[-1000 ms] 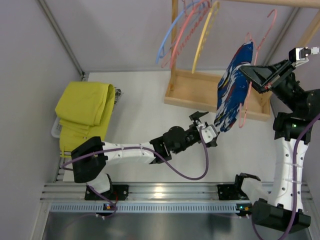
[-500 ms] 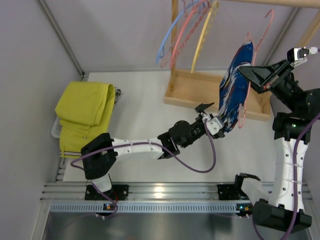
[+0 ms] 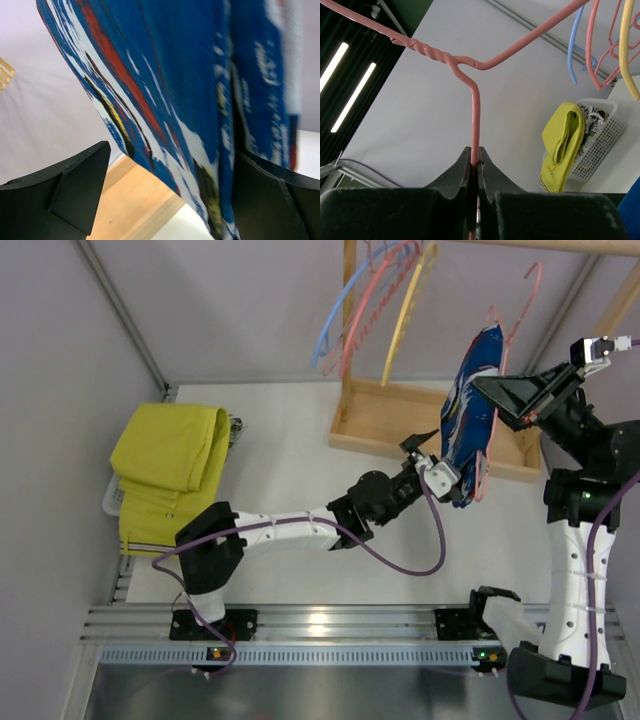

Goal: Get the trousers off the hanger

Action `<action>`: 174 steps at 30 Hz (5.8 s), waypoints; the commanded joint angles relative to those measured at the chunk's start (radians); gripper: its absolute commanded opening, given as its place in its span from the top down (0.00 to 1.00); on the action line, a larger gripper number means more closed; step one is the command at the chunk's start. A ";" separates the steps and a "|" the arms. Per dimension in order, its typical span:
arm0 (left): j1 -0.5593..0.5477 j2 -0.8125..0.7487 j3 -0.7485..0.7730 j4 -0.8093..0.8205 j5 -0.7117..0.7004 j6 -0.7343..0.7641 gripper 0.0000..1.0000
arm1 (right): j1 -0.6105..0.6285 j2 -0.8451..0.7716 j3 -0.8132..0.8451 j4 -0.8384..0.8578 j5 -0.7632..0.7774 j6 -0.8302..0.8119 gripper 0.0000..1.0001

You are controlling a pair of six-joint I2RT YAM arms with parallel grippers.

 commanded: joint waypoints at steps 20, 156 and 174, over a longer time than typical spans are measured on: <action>0.059 -0.121 0.010 0.032 -0.042 0.000 1.00 | 0.022 -0.019 -0.032 0.163 0.056 -0.027 1.00; 1.471 -0.958 -0.182 -0.602 -0.123 -0.250 1.00 | 0.055 0.060 -0.386 -0.308 0.155 -0.859 1.00; 1.374 -0.453 -0.155 -0.787 0.084 -0.422 0.67 | 0.054 0.017 -0.164 -0.470 0.201 -0.830 1.00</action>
